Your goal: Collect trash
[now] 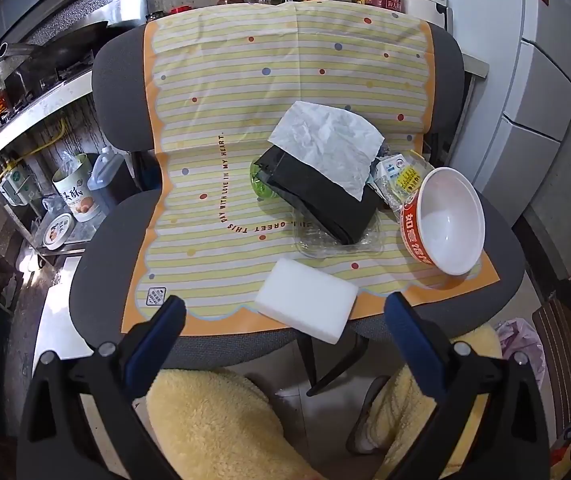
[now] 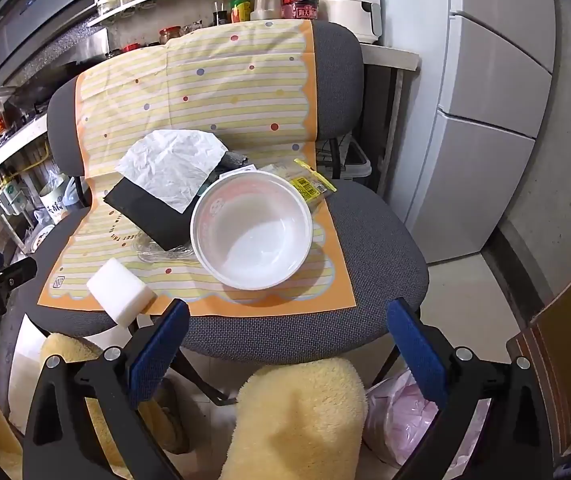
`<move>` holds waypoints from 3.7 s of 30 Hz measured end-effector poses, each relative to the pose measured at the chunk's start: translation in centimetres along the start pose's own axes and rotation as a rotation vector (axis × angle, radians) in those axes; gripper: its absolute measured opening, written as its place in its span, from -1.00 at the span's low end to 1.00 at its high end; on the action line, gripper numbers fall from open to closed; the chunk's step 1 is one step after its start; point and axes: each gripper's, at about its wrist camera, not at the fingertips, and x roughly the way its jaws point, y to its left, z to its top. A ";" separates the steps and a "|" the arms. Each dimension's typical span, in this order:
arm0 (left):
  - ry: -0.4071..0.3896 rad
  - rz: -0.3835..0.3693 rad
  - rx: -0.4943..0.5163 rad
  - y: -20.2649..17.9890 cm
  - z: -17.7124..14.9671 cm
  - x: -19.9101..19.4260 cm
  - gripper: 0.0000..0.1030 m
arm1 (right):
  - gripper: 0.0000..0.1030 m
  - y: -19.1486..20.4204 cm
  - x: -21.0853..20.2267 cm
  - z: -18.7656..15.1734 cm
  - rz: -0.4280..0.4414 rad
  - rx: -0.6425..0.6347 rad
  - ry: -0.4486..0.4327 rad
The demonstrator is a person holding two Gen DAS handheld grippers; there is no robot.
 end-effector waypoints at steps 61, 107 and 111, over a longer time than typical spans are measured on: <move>0.060 -0.031 -0.045 1.1 -1.5 4.8 0.88 | 0.89 -1.1 6.2 -0.1 0.111 0.024 -0.019; 0.148 -0.143 0.047 -2.2 -5.1 12.4 0.75 | -0.89 -4.2 8.0 1.8 0.133 0.185 -0.075; 0.135 -0.110 0.053 -2.8 -4.8 13.2 0.46 | -0.89 -4.7 7.8 1.0 0.129 0.193 -0.066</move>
